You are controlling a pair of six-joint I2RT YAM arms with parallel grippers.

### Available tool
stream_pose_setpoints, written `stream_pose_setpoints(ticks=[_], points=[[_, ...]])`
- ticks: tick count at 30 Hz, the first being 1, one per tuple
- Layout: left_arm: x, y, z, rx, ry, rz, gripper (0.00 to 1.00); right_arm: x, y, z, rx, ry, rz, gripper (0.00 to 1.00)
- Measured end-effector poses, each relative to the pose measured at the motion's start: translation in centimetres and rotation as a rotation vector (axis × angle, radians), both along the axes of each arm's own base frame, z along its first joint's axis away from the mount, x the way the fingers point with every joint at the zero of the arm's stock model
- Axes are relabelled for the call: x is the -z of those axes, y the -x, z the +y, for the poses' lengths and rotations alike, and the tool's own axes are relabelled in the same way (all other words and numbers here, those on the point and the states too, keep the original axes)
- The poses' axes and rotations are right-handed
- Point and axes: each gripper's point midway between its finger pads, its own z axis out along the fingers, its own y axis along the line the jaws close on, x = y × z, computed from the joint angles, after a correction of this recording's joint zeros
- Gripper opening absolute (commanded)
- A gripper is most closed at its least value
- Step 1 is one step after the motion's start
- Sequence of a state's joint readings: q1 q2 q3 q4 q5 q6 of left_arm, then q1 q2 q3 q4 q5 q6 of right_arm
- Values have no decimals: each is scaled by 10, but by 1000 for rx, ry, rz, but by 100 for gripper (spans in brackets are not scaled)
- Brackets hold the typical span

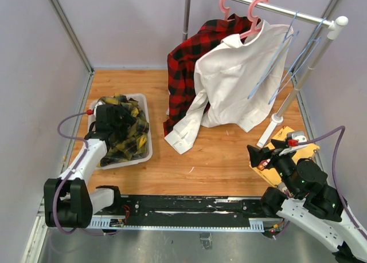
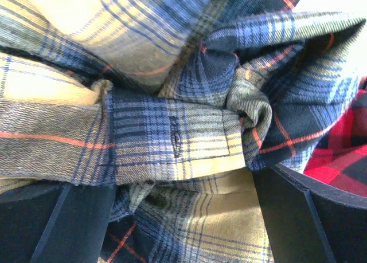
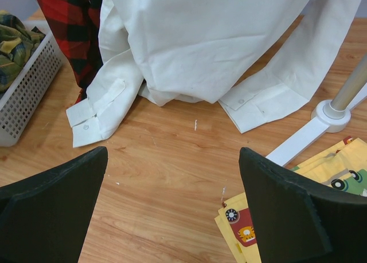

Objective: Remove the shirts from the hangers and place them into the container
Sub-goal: Place the shirt in the bin.

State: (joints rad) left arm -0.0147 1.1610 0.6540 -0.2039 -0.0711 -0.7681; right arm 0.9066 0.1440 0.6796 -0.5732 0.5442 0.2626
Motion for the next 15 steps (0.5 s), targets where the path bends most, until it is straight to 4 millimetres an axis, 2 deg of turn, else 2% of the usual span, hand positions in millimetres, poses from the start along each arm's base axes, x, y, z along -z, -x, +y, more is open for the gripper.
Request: stream_pose_setpoints(ticks=[3, 6, 8, 11, 15], points=[[-10, 6, -3, 57, -21, -12, 100, -1, 1, -1, 0, -5, -4, 98], [-34, 11, -4, 95, -45, -46, 100, -1, 1, -1, 0, -6, -4, 98], [-62, 14, -2, 94, -67, -102, 100, -1, 1, -1, 0, -5, -5, 98], [-122, 22, 3, 75, -93, -266, 100, -1, 1, -1, 0, -5, -5, 98], [-186, 46, -5, 117, -94, -499, 100, -1, 1, -1, 0, -5, -5, 98]])
